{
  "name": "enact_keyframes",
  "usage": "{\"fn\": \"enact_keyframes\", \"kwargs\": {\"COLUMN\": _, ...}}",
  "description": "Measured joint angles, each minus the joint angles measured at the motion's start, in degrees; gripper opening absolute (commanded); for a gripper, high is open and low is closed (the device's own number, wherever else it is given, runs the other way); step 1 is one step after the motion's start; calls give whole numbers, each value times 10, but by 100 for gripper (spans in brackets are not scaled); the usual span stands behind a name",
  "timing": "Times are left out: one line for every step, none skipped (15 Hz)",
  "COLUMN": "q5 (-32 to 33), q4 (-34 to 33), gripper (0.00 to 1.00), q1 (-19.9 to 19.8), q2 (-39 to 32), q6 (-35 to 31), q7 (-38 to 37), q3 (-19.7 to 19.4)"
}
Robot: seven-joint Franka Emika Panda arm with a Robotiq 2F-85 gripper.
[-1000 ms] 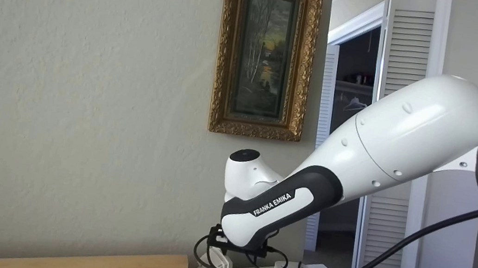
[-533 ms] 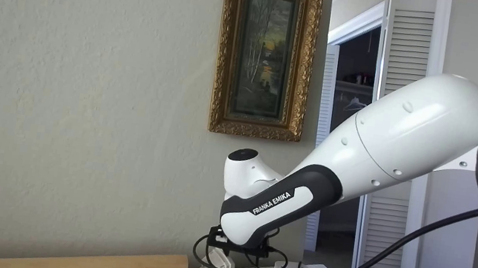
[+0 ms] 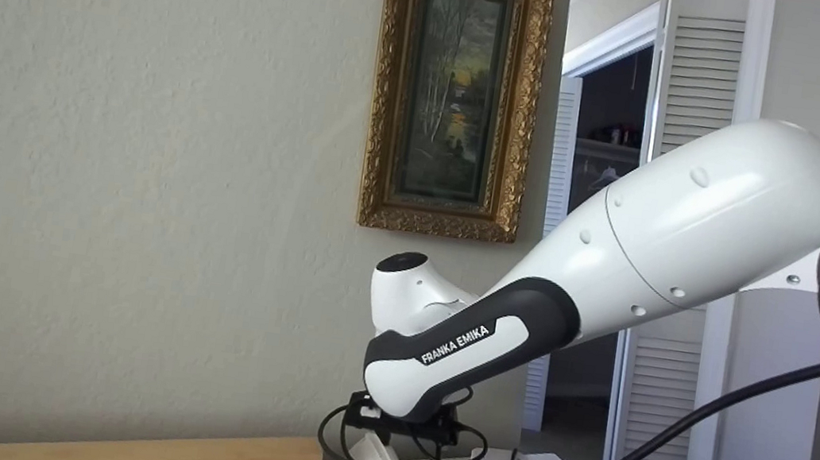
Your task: Move the alarm clock on the left to the right.
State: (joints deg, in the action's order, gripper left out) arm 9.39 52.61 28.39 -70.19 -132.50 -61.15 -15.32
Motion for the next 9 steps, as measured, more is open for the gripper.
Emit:
{"fn": "enact_keyframes", "kwargs": {"q5": 0, "q4": -1, "gripper": 100, "q1": 1, "q2": 0, "q6": 4, "q7": 0, "q3": 1}}
{"fn": "enact_keyframes", "kwargs": {"q5": 0, "q4": -3, "gripper": 100, "q1": 1, "q2": 0, "q6": 10, "q7": 0, "q3": 2}}
{"fn": "enact_keyframes", "kwargs": {"q5": 0, "q4": -5, "gripper": 100, "q1": 3, "q2": 0, "q6": 18, "q7": 0, "q3": 1}}
{"fn": "enact_keyframes", "kwargs": {"q5": 0, "q4": -7, "gripper": 100, "q1": 4, "q2": 0, "q6": 29, "q7": 0, "q3": 0}}
{"fn": "enact_keyframes", "kwargs": {"q5": 0, "q4": -10, "gripper": 100, "q1": 6, "q2": 0, "q6": 41, "q7": -2, "q3": -2}}
{"fn": "enact_keyframes", "kwargs": {"q5": 0, "q4": -14, "gripper": 100, "q1": 8, "q2": 0, "q6": 57, "q7": -4, "q3": -5}}
{"fn": "enact_keyframes", "kwargs": {"q5": 0, "q4": -17, "gripper": 100, "q1": 10, "q2": 0, "q6": 73, "q7": -7, "q3": -8}}
{"fn": "enact_keyframes", "kwargs": {"q5": 0, "q4": -20, "gripper": 100, "q1": 11, "q2": 0, "q6": 89, "q7": -10, "q3": -11}}
{"fn": "enact_keyframes", "kwargs": {"q5": 0, "q4": -23, "gripper": 100, "q1": 11, "q2": 0, "q6": 103, "q7": -13, "q3": -13}}
